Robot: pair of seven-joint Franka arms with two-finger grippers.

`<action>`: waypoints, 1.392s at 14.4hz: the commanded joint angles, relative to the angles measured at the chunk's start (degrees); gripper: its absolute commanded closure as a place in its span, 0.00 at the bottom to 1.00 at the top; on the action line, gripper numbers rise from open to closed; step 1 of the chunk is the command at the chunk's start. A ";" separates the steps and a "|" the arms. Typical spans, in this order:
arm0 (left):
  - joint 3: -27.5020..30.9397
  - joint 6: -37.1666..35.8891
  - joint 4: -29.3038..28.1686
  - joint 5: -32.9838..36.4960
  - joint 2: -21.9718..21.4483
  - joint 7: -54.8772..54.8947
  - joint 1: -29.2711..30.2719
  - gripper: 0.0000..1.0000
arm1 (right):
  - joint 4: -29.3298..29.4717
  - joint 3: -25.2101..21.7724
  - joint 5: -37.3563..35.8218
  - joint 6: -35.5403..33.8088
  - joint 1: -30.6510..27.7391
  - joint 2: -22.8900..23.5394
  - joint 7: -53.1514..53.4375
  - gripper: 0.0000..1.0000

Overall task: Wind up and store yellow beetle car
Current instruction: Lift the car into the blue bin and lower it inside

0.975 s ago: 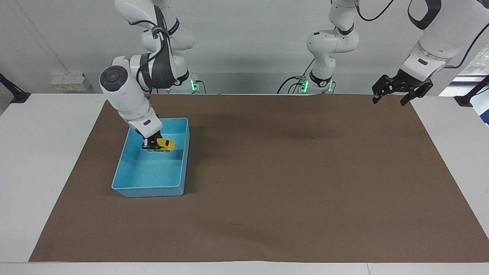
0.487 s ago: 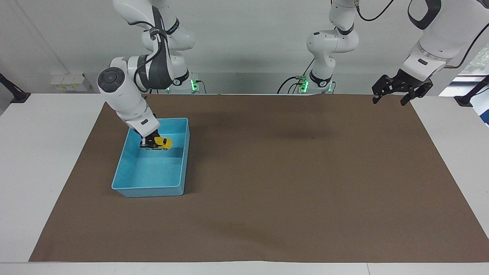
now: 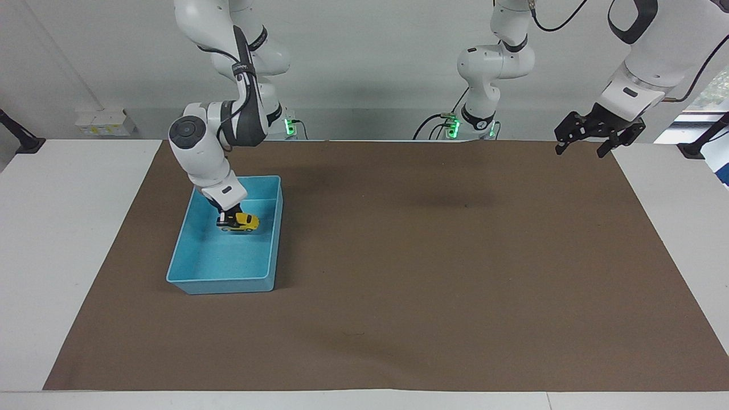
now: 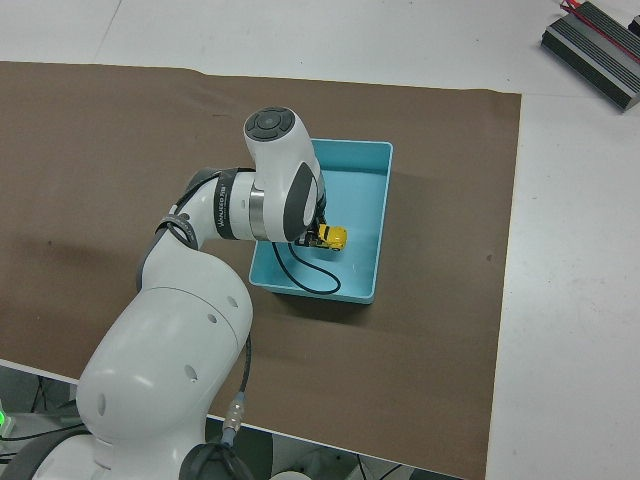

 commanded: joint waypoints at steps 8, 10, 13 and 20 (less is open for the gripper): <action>-0.43 -1.13 0.57 -0.85 -0.30 -0.17 0.92 0.00 | -3.34 0.40 -0.93 6.28 -0.96 2.05 -1.12 0.88; -0.43 -1.13 0.57 -0.85 -0.30 -0.08 0.92 0.00 | -3.34 0.40 -0.93 6.37 -0.96 2.06 -0.86 0.76; -0.43 -1.13 0.57 -0.85 -0.30 -0.08 0.92 0.00 | -3.26 0.40 -0.85 6.11 -0.79 2.06 -0.33 0.25; -0.51 -1.13 0.57 -0.85 -0.30 -0.08 0.92 0.00 | 2.61 0.48 -0.15 -0.55 -0.96 2.06 0.02 0.00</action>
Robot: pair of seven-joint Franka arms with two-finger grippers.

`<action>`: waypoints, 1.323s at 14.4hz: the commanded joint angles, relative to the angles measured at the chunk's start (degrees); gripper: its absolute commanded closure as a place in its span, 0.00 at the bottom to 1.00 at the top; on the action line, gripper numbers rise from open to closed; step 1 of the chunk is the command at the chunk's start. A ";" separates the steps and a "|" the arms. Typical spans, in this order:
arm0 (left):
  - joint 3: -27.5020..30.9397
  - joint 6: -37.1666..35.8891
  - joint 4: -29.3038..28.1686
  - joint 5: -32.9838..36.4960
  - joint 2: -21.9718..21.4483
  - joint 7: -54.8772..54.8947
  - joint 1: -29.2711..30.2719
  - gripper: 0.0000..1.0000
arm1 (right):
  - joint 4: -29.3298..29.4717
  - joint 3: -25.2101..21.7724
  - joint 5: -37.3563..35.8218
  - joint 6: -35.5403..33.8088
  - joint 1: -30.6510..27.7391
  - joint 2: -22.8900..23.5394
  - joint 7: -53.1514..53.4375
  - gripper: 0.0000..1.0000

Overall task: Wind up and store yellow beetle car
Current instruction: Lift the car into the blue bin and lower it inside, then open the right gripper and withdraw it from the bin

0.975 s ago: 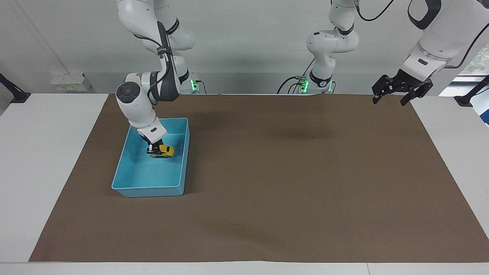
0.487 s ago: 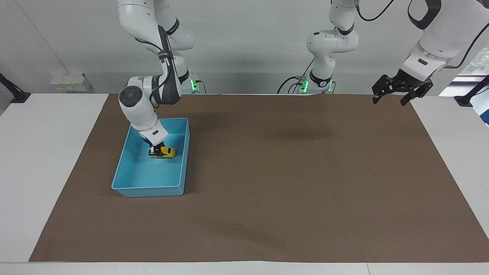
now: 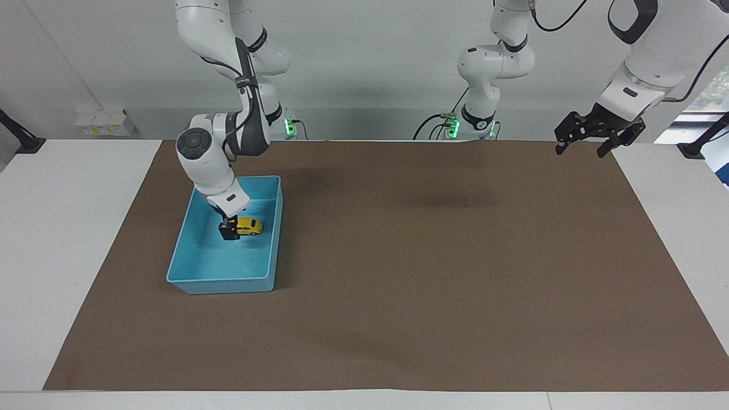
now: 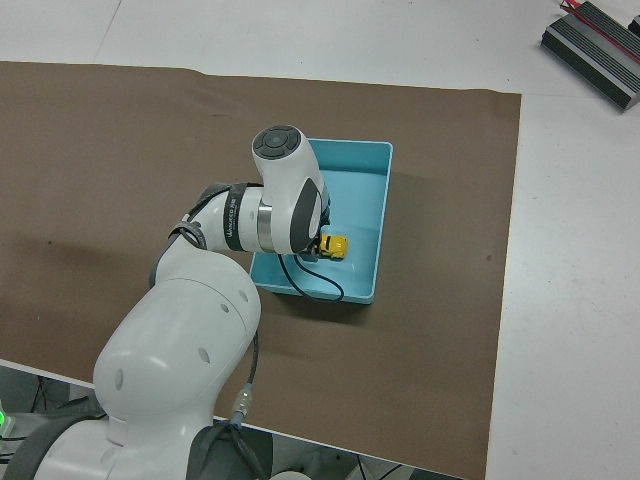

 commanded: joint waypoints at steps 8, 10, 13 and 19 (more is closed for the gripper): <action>-0.43 -1.13 0.57 -0.85 -0.30 -0.17 0.92 0.00 | 19.08 0.57 0.24 -19.79 -0.57 -1.41 8.62 0.00; -0.43 -1.13 0.57 -0.85 -0.30 -0.08 0.92 0.00 | 23.91 0.57 0.24 -25.84 -0.57 -2.02 11.17 0.00; -0.42 -1.13 0.57 -0.85 -0.30 -0.08 0.92 0.00 | 26.48 0.39 0.06 -28.94 -1.01 -4.65 19.33 0.00; -0.42 -1.13 0.57 -0.85 -0.30 -0.08 0.92 0.00 | 33.85 0.22 0.41 -34.47 -1.01 -5.10 40.40 0.00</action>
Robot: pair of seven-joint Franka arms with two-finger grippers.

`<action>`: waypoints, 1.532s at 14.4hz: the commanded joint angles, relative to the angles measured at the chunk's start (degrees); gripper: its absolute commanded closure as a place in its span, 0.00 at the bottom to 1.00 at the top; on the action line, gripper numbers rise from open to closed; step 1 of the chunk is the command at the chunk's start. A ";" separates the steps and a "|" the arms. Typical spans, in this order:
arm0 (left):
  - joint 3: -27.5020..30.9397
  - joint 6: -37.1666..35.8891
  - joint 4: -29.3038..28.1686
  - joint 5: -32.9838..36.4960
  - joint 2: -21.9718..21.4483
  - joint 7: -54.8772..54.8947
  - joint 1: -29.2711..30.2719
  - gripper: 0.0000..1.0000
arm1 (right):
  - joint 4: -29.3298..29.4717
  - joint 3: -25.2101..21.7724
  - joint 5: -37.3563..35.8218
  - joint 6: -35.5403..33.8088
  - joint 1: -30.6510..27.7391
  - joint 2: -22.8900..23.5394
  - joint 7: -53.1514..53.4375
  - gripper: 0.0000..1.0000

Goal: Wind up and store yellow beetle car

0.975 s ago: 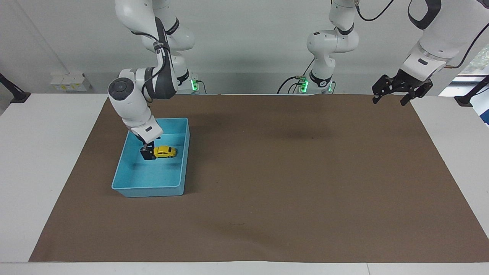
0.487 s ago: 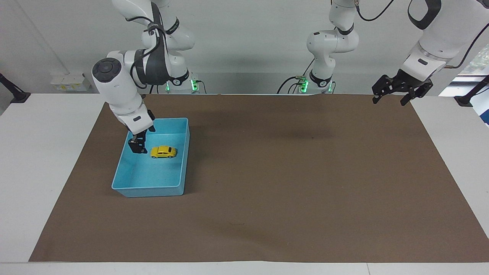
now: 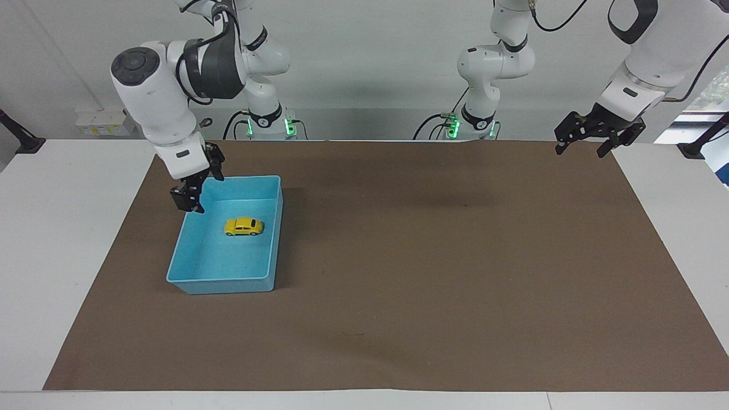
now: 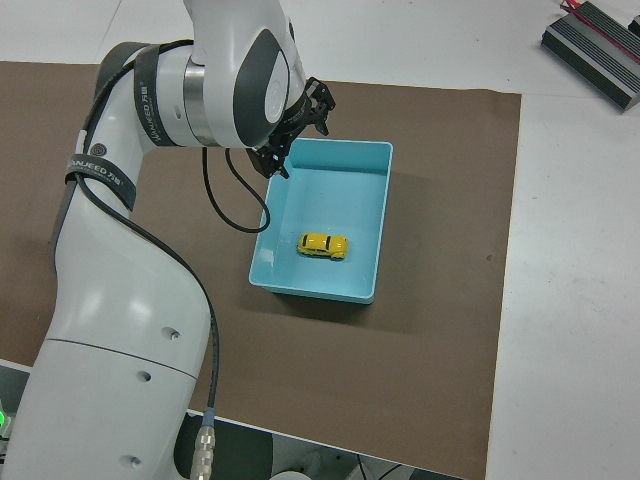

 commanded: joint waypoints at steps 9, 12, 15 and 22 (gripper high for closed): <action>-0.51 -1.13 0.57 -0.85 -0.30 -0.08 0.92 0.00 | 11.24 0.47 1.76 -10.34 -0.83 1.00 49.71 0.00; -0.43 -1.13 0.57 -0.85 -0.30 -0.08 0.92 0.00 | 11.68 0.29 3.10 -10.53 -0.83 1.00 52.57 0.00; -0.43 -1.13 0.57 -0.85 -0.30 -0.08 0.92 0.00 | 11.60 0.20 3.19 -9.74 -0.83 0.91 54.32 0.00; -0.43 -1.13 0.57 -0.85 -0.30 -0.08 0.92 0.00 | 11.16 0.29 5.03 -7.80 -0.56 0.30 56.52 0.00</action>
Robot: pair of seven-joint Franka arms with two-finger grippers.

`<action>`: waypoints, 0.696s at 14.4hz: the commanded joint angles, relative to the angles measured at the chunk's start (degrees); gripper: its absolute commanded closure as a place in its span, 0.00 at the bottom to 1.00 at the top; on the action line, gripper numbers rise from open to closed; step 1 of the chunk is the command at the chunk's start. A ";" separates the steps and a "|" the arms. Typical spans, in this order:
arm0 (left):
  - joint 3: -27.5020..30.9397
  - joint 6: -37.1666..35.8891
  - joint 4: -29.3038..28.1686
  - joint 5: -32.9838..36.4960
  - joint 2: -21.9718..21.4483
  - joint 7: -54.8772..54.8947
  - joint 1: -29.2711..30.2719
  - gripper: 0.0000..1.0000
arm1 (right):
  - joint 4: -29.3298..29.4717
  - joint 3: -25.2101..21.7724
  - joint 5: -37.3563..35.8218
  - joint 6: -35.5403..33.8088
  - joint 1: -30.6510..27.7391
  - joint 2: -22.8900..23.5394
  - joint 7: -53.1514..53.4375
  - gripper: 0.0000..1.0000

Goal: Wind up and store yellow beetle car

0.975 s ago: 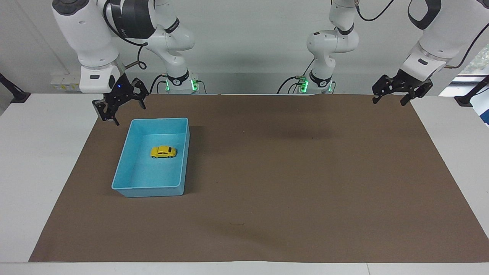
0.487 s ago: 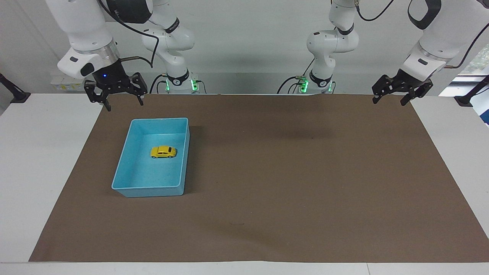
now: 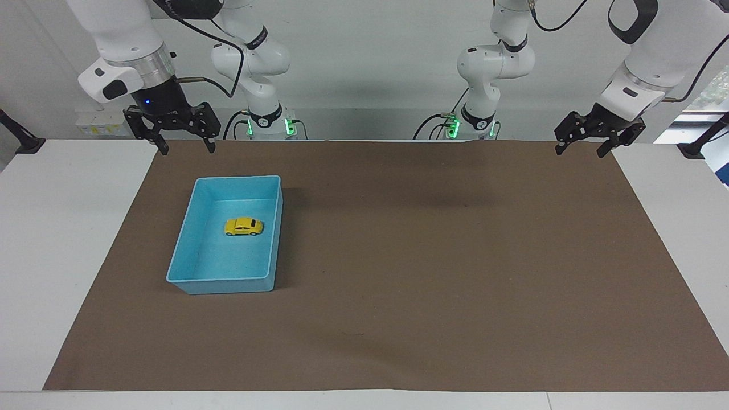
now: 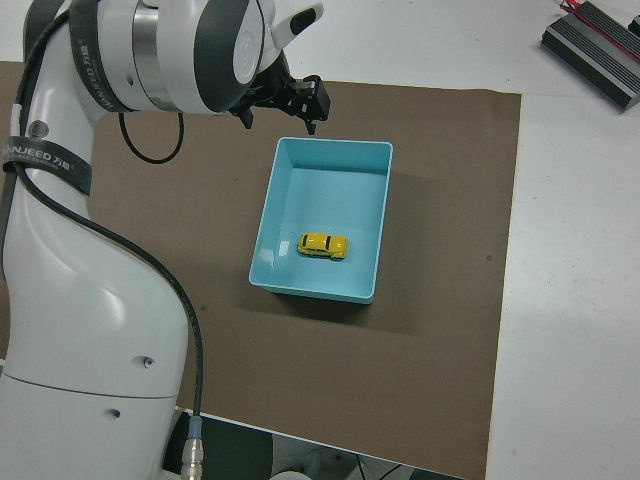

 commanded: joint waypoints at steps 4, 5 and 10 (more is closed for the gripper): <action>-0.43 -1.13 0.57 -0.85 -0.30 -0.08 0.92 0.00 | 0.21 0.29 1.44 0.56 -0.42 -0.35 1.58 0.00; -0.43 -1.13 0.57 -0.85 -0.30 -0.08 0.92 0.00 | 0.04 0.29 1.35 0.56 -0.42 -0.35 1.49 0.00; -0.43 -1.13 0.57 -0.85 -0.30 -0.08 0.92 0.00 | -0.05 0.29 1.35 0.38 -0.42 -0.61 1.49 0.00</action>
